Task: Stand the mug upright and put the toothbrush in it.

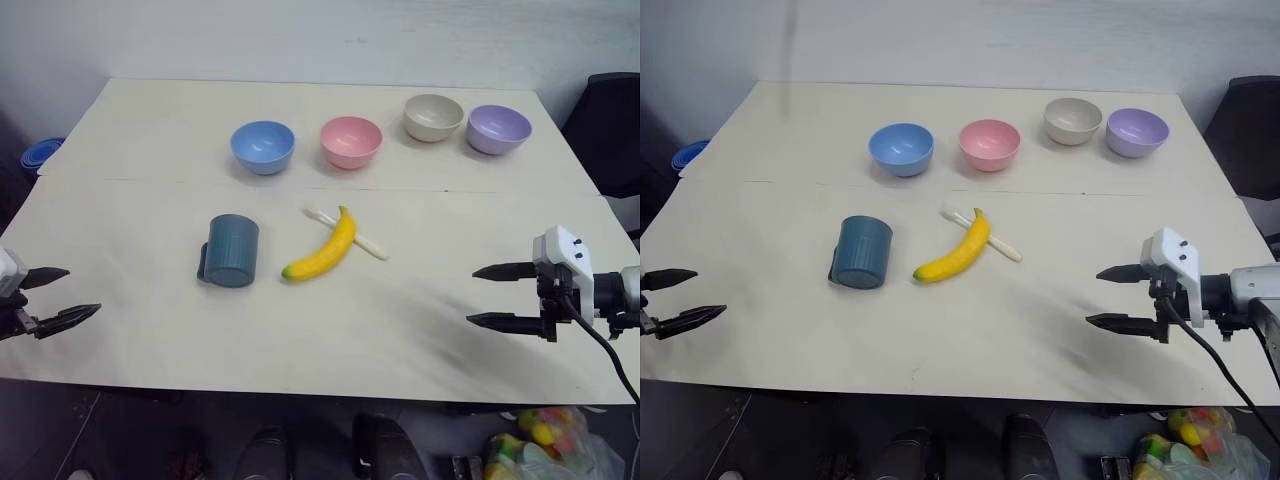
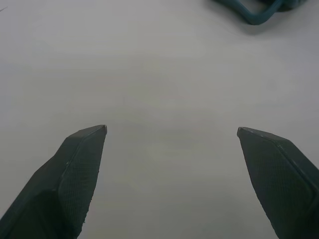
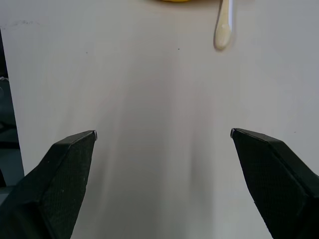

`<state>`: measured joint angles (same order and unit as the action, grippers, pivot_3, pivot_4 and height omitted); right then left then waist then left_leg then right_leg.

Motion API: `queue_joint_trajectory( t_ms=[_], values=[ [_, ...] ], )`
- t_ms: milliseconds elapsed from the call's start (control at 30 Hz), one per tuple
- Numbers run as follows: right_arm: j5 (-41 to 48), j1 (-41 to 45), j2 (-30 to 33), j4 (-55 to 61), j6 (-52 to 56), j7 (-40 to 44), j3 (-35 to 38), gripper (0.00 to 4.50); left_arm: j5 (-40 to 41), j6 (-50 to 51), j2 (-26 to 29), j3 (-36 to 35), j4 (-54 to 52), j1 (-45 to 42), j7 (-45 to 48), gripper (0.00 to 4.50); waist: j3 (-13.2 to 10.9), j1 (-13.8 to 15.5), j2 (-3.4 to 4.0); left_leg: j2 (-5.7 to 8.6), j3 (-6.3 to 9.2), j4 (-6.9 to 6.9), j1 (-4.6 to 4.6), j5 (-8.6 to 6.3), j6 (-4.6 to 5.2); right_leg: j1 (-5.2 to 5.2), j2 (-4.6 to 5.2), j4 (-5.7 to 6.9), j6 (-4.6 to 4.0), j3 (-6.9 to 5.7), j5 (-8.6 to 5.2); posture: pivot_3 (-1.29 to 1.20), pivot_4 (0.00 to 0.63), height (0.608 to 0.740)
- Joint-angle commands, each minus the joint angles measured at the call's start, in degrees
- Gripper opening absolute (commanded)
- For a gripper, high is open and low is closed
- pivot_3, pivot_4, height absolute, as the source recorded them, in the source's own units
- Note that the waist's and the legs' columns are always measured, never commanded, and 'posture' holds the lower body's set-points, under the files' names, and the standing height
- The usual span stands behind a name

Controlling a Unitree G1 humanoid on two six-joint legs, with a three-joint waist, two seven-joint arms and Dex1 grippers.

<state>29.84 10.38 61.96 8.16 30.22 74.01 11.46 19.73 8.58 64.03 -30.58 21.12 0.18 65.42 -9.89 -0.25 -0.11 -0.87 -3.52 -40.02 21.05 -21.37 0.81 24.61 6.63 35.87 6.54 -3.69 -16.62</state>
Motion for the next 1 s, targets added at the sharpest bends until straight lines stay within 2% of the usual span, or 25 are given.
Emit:
queue_joint_trajectory(
  t_ms=[33,600,800,1000],
  values=[
    [1.2,-0.6,-0.5,1.8,-0.3,-0.4,1.9,4.50,-0.2,-1.0,1.0,-0.4,0.5,-0.5,1.0,4.47,0.0,0.0,0.00,0.00,-0.01,0.00,-0.01,0.00,0.00,0.00,0.00,0.01,0.00,0.00,0.00,0.00,0.150,0.740],
    [1.6,0.2,-0.7,1.3,0.5,-2.1,1.5,4.50,-0.3,0.6,-0.6,0.5,-0.1,-1.2,-0.4,4.47,0.0,0.0,0.00,0.01,-0.07,-0.03,-0.05,-0.01,0.02,-0.01,-0.04,0.07,0.01,0.00,0.00,0.00,0.150,0.740],
    [2.6,0.0,-0.5,2.6,1.5,-1.8,1.6,4.50,1.7,3.7,-1.5,-0.1,-4.8,0.3,0.6,4.47,0.0,0.0,-0.01,0.00,-0.07,-0.03,-0.05,-0.01,0.03,-0.01,-0.05,0.07,0.01,0.01,0.00,0.00,0.150,0.740],
    [1.2,3.1,-0.6,5.0,-0.9,-2.3,-0.1,4.50,10.5,14.8,-0.8,-2.1,-16.0,-1.4,3.0,4.47,0.0,0.0,-0.01,0.00,-0.05,-0.07,-0.06,-0.01,0.03,-0.02,0.00,0.09,0.01,0.02,0.01,0.00,0.150,0.740]
  ],
)
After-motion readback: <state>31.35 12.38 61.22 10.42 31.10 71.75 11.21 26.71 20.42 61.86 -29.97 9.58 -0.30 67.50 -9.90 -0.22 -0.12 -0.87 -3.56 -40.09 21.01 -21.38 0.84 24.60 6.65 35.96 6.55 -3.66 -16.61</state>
